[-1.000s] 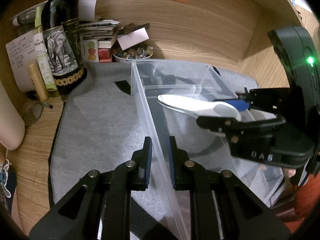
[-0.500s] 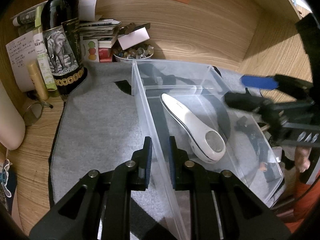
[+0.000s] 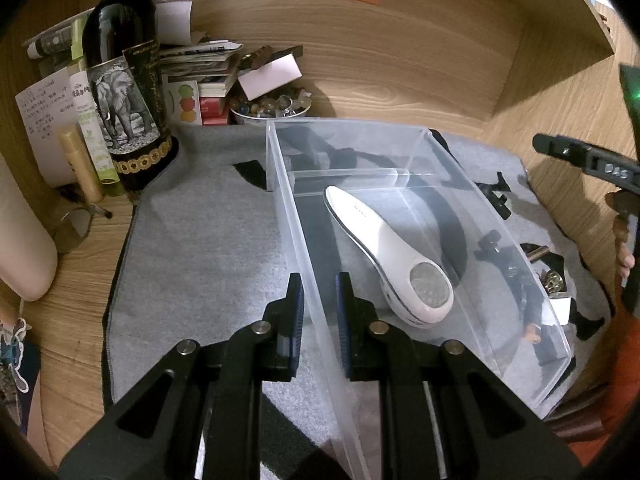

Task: Organize rigid objects
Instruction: 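Grasp the black tripod mount on the mat with the right tool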

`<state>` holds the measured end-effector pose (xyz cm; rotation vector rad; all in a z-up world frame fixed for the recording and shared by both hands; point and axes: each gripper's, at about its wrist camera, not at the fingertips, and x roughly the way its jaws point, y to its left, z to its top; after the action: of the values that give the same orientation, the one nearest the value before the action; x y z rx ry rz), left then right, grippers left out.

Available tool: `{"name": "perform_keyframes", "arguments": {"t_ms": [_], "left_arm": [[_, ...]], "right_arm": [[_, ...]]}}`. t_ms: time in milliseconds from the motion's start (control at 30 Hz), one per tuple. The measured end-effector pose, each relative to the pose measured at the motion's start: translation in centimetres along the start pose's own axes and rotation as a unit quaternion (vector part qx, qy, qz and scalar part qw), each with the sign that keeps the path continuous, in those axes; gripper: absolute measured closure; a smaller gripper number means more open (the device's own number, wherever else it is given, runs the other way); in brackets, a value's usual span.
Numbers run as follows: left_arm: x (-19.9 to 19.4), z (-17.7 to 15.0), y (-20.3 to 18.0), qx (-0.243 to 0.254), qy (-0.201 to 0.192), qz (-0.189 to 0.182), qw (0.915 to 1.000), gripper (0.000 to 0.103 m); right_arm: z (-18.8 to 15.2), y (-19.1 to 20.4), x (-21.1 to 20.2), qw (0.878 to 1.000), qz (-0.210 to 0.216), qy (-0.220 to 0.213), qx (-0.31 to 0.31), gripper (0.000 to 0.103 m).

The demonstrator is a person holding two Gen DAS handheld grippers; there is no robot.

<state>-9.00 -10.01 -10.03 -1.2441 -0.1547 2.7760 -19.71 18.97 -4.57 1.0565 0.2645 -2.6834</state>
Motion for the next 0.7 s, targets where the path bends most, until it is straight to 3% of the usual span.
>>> {"name": "perform_keyframes", "arguments": {"t_ms": [267, 467, 533, 600, 700], "left_arm": [[0.0, 0.2, -0.3, 0.001, 0.006, 0.007, 1.0, 0.087], [0.0, 0.2, -0.5, 0.006, 0.01, 0.01, 0.9999, 0.087], [0.0, 0.2, -0.5, 0.007, 0.01, 0.011, 0.9999, 0.087], [0.1, 0.2, -0.5, 0.005, 0.01, 0.011, 0.9999, 0.087], [0.1, 0.2, -0.5, 0.006, 0.01, 0.011, 0.9999, 0.087]], "right_arm": [[-2.6, -3.4, 5.2, 0.996, 0.003, 0.082, 0.037, 0.025], [-4.1, -3.9, 7.5, 0.993, 0.007, 0.115, 0.038, 0.026], [-4.3, -3.8, 8.2, 0.992, 0.005, 0.123, 0.039, 0.031], [-4.6, -3.8, 8.7, 0.99, 0.009, 0.135, 0.039, 0.047], [-4.9, -4.0, 9.3, 0.989, 0.013, 0.144, 0.041, 0.057]]}}
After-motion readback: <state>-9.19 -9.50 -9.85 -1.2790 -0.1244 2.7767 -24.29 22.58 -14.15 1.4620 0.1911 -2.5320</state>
